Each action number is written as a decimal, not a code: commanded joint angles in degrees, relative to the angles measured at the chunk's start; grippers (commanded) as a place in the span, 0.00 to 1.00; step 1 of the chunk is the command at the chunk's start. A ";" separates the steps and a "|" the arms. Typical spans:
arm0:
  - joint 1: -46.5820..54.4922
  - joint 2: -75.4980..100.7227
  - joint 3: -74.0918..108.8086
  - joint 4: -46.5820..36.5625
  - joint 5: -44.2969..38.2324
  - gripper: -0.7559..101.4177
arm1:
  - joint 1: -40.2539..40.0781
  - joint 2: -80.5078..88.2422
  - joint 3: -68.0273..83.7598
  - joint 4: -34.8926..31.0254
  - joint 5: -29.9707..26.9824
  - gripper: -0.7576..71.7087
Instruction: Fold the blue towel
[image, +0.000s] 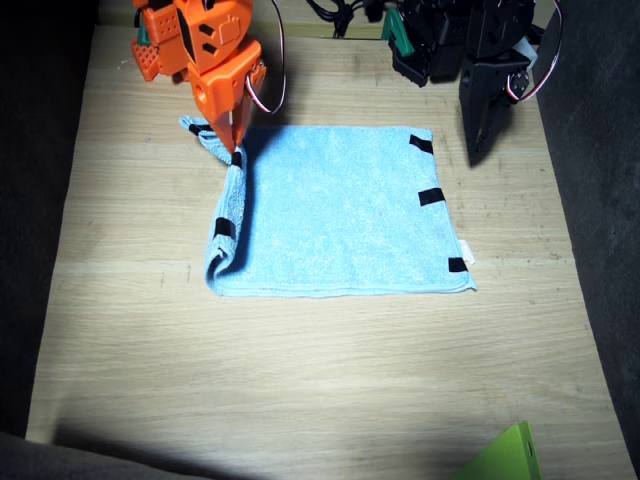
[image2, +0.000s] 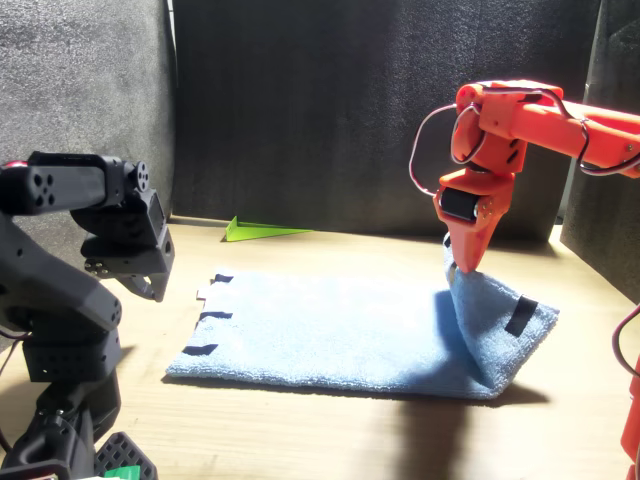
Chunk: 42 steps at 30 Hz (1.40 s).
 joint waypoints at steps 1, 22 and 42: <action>0.53 1.85 0.62 0.00 0.62 0.02 | 2.46 -0.62 -2.90 2.11 0.97 0.01; 0.35 4.39 2.02 -0.09 0.53 0.02 | 3.08 -6.77 -10.63 4.39 2.29 0.01; 0.26 5.80 2.72 0.00 0.35 0.03 | 3.43 -16.96 -19.95 4.48 2.37 0.01</action>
